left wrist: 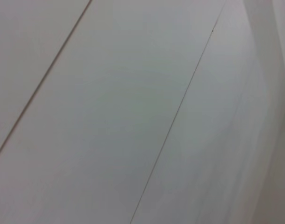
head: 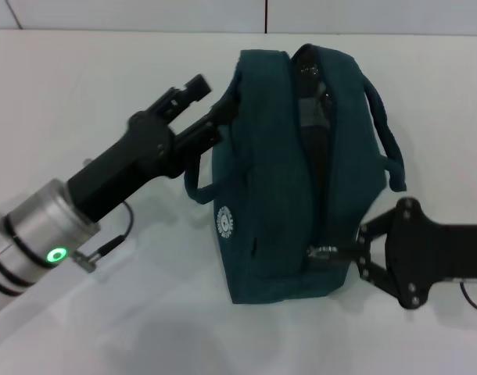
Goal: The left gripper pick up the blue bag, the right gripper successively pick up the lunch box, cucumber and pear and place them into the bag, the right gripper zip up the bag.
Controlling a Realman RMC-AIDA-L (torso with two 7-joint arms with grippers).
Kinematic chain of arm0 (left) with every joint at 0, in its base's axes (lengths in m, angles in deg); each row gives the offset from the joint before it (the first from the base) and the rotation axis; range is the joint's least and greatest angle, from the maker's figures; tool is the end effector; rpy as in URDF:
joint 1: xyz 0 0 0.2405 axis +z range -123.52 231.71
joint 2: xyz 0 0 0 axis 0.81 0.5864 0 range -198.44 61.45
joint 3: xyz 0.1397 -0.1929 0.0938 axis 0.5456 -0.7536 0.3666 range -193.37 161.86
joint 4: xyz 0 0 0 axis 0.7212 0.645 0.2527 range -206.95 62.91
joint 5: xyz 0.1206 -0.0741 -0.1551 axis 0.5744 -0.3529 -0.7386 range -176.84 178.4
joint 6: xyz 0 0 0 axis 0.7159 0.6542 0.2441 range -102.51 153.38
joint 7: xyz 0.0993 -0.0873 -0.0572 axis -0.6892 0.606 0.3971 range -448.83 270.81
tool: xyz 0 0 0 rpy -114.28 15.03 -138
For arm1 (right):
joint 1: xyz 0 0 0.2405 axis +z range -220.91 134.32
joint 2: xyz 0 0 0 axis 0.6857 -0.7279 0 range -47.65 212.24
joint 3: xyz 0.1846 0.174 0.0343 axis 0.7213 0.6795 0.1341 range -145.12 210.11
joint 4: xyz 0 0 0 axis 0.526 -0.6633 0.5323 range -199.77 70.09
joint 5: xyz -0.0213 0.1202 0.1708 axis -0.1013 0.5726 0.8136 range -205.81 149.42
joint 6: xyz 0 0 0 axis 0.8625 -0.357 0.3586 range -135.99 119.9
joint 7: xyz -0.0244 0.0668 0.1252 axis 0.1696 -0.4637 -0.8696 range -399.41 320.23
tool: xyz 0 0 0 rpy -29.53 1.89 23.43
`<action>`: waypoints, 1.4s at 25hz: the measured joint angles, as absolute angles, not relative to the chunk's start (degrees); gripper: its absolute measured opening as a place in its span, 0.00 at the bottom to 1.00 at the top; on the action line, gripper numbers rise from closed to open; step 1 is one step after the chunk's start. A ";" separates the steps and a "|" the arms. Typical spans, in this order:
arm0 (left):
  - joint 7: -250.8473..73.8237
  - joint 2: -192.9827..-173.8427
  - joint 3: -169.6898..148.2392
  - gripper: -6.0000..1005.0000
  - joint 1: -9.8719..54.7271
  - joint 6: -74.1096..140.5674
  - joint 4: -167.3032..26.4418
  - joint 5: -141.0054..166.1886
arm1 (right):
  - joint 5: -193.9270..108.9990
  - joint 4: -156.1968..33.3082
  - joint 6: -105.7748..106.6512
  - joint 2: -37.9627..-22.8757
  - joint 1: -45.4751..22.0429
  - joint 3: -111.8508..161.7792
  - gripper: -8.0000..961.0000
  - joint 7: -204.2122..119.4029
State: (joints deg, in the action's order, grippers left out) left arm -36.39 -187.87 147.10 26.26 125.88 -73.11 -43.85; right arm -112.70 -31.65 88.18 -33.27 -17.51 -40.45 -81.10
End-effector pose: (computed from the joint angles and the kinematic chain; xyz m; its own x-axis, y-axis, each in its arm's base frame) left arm -0.2549 0.2747 -0.0316 0.2795 0.1714 0.9447 0.6145 -0.7879 -0.0388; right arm 0.2272 0.2814 -0.0286 0.7656 0.2703 -0.5838 0.1854 -0.9617 -0.2020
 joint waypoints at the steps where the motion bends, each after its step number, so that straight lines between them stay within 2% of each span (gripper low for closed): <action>1: -36.46 -187.88 147.10 0.78 26.66 126.77 -73.72 -43.84 | -111.86 -31.66 88.08 -33.28 -17.42 -40.45 0.03 -80.76; 13: -43.19 -188.02 147.18 0.78 37.35 130.49 -77.87 -33.82 | -103.85 -32.28 87.02 -33.63 -16.14 -40.82 0.03 -75.39; 21: -45.22 -188.33 147.20 0.78 36.98 126.18 -75.35 -28.48 | -102.95 -34.98 86.87 -33.85 -13.52 -40.96 0.03 -74.60; 26: -47.30 -188.42 147.19 0.78 34.71 117.27 -70.08 -26.50 | -102.87 -35.13 86.78 -33.89 -13.29 -40.98 0.03 -74.57; 35: -47.26 -188.29 146.85 0.77 32.34 114.77 -69.38 -26.29 | -101.74 -35.13 86.98 -33.92 -13.02 -41.42 0.03 -74.24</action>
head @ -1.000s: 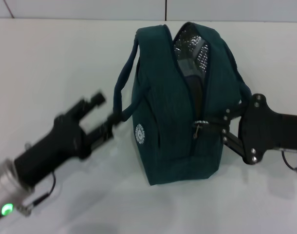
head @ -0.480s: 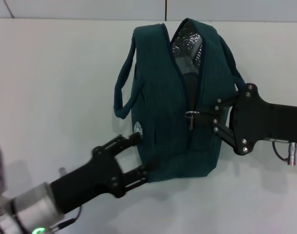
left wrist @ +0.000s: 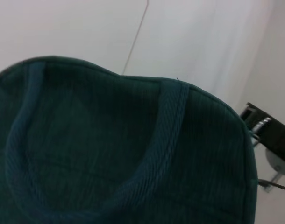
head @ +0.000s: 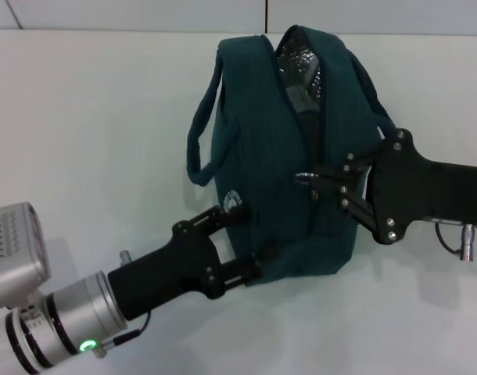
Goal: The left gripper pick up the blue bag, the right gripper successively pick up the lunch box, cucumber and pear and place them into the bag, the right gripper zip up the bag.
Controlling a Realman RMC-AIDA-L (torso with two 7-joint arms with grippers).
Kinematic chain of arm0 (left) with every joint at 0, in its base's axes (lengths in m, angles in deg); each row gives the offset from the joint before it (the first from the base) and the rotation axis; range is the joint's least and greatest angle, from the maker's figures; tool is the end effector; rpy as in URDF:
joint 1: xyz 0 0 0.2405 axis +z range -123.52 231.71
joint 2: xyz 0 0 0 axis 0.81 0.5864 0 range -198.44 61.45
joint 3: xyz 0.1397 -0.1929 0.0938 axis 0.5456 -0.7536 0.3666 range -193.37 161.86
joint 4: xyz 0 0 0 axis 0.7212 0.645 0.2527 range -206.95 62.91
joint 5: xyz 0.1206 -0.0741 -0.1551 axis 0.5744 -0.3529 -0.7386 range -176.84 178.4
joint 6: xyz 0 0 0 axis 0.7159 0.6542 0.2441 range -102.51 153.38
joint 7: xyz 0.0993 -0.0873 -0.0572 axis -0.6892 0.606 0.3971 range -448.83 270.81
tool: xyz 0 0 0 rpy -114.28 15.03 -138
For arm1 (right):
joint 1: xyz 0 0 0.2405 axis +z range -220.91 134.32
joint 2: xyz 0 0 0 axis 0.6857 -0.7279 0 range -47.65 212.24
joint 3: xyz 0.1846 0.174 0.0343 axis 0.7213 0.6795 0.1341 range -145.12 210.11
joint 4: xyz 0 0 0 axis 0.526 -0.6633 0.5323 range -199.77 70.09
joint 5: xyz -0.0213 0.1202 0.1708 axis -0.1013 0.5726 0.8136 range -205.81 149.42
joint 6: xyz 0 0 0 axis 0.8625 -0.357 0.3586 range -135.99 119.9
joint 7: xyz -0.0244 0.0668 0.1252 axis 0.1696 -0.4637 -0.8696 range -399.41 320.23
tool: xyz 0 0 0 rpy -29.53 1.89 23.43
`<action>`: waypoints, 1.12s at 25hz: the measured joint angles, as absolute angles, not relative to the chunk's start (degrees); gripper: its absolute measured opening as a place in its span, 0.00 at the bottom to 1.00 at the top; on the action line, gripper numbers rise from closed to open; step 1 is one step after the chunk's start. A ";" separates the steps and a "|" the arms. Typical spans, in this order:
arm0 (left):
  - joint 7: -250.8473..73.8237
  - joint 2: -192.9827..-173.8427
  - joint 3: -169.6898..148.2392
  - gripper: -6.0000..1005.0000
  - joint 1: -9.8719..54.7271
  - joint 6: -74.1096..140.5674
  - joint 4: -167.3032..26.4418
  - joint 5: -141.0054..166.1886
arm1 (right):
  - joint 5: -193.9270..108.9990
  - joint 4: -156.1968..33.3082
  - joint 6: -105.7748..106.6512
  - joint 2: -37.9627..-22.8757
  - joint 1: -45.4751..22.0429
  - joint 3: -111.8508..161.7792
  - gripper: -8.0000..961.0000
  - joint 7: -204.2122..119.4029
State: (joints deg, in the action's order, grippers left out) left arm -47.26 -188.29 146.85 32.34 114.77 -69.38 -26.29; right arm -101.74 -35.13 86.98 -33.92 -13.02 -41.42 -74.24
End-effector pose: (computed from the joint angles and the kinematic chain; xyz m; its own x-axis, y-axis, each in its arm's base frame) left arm -0.2818 0.2243 -0.0860 0.5368 0.2929 0.7912 0.5801 -0.8091 -0.0941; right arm 0.1954 0.3064 -0.0249 0.6553 0.4011 -0.6401 0.2038 -0.9098 -0.3615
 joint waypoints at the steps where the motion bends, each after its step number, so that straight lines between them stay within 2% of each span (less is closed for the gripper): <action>1: -47.23 -188.26 146.61 0.77 32.34 114.69 -69.43 -26.48 | -101.41 -35.14 87.01 -33.91 -13.03 -41.49 0.03 -74.05; 11: -47.35 -188.23 145.42 0.76 32.24 113.09 -69.44 -28.98 | -99.65 -35.14 87.23 -33.88 -13.39 -41.70 0.03 -73.06; 16: -47.39 -188.11 145.52 0.60 32.21 112.86 -70.33 -29.24 | -98.65 -35.18 87.48 -33.88 -13.55 -41.82 0.03 -73.07; 19: -47.95 -188.12 145.97 0.39 32.21 112.89 -70.77 -28.96 | -97.13 -35.71 87.63 -33.89 -13.58 -42.17 0.03 -73.06; 24: -49.10 -188.00 146.29 0.17 32.21 113.20 -70.79 -27.98 | -94.20 -37.27 87.64 -33.89 -13.33 -42.66 0.02 -73.09; 28: -48.95 -187.80 146.31 0.14 32.06 113.39 -70.97 -26.69 | -91.23 -37.86 87.23 -33.89 -13.41 -42.66 0.02 -73.19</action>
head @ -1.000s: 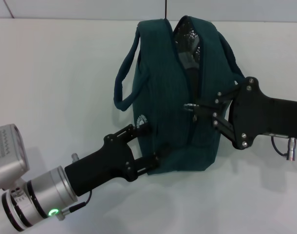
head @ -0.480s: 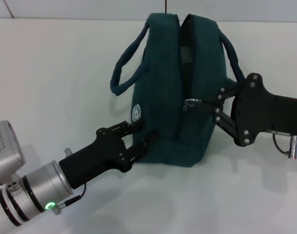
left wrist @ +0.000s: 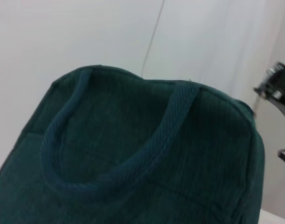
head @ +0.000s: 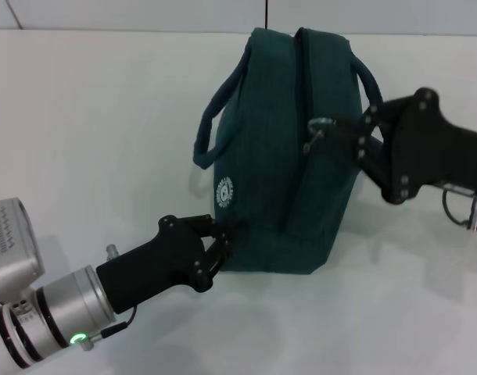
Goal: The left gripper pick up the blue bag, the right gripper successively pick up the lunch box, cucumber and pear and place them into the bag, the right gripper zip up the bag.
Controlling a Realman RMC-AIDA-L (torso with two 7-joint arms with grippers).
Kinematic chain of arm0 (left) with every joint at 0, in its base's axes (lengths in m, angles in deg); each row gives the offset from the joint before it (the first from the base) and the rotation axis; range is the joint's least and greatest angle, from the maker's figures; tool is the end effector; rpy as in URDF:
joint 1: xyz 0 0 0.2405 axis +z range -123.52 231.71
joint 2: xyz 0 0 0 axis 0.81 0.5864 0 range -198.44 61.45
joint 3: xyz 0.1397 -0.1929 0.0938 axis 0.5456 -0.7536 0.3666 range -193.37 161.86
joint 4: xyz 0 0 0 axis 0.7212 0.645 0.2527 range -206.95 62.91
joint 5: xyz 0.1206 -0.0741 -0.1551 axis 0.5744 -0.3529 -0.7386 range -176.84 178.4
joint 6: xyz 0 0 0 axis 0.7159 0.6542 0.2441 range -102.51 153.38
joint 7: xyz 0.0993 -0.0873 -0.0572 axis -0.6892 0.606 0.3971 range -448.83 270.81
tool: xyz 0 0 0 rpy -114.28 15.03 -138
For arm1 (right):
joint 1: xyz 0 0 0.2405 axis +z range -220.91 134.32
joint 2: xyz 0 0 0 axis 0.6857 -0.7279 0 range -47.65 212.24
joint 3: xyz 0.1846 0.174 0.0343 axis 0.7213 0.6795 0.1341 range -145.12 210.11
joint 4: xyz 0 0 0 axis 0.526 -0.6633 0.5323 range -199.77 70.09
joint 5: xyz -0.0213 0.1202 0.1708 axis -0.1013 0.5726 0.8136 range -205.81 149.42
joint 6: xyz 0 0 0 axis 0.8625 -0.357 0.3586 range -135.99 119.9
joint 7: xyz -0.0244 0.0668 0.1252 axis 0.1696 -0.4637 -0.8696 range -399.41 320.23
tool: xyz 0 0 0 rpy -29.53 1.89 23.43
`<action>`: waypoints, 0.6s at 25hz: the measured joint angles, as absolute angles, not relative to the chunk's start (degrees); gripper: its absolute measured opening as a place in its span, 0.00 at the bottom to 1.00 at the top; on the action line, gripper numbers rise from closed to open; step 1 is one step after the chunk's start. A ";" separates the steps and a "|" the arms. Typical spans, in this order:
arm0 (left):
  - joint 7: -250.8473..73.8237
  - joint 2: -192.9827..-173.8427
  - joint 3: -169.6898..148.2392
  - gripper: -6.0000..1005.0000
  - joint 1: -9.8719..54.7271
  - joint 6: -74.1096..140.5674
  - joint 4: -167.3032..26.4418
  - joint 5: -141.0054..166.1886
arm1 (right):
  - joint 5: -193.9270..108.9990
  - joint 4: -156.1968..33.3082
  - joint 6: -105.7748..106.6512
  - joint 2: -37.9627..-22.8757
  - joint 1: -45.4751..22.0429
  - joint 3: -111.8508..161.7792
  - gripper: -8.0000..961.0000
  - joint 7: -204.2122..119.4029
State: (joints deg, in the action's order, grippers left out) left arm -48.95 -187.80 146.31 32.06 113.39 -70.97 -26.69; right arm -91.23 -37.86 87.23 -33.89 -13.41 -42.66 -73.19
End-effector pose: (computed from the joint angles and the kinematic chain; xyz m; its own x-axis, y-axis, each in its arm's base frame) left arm -0.2924 0.2303 -0.0803 0.5840 0.2673 0.7665 0.5778 -0.8000 -0.1613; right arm 0.1925 0.3126 -0.0138 0.5905 0.3977 -0.7022 0.0802 -0.8948 -0.4392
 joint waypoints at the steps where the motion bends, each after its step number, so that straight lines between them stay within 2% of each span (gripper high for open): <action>1: -48.54 -187.77 146.31 0.13 31.91 113.85 -71.50 -26.30 | -90.56 -37.99 87.07 -33.89 -13.45 -42.65 0.02 -73.18; 15: -44.92 -187.54 146.08 0.08 32.87 122.38 -79.00 -26.16 | -76.64 -42.16 84.24 -33.88 -14.94 -42.82 0.03 -67.15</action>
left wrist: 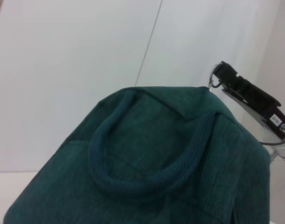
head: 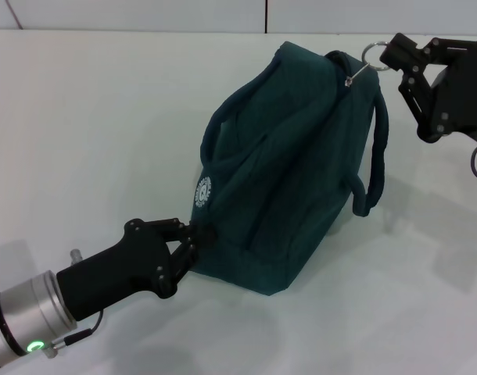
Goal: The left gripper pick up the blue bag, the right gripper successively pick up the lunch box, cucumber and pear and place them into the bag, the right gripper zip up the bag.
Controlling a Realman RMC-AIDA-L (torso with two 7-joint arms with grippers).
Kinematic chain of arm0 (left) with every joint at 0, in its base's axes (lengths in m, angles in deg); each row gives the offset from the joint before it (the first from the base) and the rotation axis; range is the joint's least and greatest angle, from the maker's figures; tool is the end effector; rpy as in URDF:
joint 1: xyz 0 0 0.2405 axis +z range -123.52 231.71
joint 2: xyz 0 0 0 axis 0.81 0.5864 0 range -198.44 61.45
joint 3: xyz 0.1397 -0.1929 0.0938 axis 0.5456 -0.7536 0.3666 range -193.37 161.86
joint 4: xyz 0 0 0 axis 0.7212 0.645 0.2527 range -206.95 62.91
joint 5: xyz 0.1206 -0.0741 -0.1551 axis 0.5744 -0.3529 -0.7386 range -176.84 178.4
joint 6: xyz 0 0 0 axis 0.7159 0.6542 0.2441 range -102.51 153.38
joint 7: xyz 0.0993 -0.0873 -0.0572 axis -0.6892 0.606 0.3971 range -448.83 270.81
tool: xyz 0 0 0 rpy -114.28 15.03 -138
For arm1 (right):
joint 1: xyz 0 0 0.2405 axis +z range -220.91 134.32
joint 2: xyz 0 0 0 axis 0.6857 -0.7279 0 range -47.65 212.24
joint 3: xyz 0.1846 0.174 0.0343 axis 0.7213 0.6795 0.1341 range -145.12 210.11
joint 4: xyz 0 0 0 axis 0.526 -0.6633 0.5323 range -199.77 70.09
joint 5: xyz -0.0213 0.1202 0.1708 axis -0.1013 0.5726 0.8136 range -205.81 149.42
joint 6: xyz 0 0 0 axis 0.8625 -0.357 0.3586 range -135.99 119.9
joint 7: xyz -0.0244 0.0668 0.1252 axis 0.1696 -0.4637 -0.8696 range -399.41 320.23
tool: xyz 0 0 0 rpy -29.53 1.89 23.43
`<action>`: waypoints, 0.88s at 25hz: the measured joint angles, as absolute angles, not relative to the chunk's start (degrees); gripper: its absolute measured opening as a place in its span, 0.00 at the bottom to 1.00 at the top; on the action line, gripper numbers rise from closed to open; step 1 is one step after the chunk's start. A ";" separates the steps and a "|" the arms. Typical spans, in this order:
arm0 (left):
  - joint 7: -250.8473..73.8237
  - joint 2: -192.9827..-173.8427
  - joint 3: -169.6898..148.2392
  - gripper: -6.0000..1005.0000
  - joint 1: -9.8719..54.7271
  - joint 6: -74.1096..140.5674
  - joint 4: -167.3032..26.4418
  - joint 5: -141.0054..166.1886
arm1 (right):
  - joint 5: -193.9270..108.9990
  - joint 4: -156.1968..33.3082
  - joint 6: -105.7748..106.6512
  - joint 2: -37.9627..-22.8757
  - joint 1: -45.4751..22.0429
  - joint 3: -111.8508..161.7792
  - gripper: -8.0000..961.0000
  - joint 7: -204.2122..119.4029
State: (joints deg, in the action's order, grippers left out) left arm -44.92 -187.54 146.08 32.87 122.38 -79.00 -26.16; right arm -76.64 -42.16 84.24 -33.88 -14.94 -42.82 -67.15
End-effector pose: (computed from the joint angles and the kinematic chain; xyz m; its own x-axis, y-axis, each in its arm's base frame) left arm -0.3078 0.2202 -0.0521 0.5689 0.2697 0.7769 0.5766 -0.8044 -0.1430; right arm 0.2083 0.3269 0.0052 0.5627 0.4478 -0.6949 -0.1266 -0.7840 -0.6077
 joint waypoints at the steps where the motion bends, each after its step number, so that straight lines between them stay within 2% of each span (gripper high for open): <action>1: -44.82 -187.51 146.09 0.08 32.88 122.38 -79.05 -26.16 | -76.53 -42.32 84.33 -33.89 -14.90 -43.00 0.03 -67.15; 6: -45.45 -187.83 146.12 0.07 32.45 122.42 -78.73 -26.27 | -76.27 -42.08 84.50 -33.88 -14.89 -45.21 0.03 -67.10; 12: -48.57 -188.05 145.49 0.13 33.53 123.21 -75.01 -28.57 | -76.25 -41.91 85.30 -33.89 -14.88 -46.18 0.03 -66.97; 17: -52.66 -188.08 145.45 0.31 34.67 124.21 -71.58 -31.24 | -76.25 -41.90 85.50 -33.89 -14.93 -46.23 0.03 -66.69; 22: -54.21 -188.31 145.43 0.41 33.11 124.16 -69.99 -31.42 | -76.26 -41.94 85.60 -33.89 -14.95 -46.38 0.03 -66.41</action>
State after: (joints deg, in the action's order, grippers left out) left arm -54.21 -188.31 145.43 33.11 124.16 -69.99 -31.42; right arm -76.26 -41.94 85.60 -33.89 -14.95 -46.38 -66.41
